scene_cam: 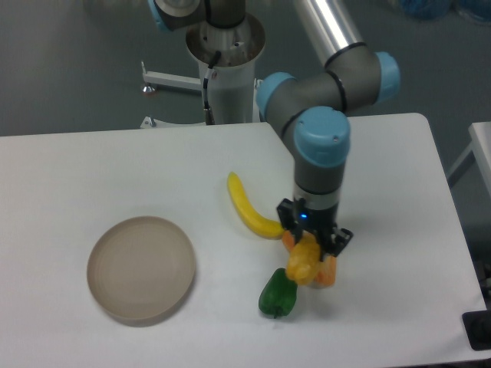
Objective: Pick up the yellow pepper from the plate
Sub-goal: 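Lift the yellow pepper off the plate and carry it beside the orange pepper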
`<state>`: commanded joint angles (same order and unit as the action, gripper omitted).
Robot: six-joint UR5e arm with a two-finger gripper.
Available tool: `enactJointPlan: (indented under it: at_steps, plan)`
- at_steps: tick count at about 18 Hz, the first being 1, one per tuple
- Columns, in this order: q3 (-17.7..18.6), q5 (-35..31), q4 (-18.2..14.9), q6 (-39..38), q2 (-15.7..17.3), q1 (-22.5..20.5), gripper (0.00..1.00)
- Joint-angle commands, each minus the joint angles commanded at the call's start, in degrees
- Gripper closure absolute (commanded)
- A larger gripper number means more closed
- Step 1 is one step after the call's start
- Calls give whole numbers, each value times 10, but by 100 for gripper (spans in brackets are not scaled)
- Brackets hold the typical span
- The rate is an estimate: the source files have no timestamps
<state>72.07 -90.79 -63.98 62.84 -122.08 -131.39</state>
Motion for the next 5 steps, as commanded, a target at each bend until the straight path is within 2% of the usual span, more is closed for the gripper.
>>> enactJointPlan:
  at_steps: [5]
  plan:
    - [0,-3,6,-1,-1,-1,52]
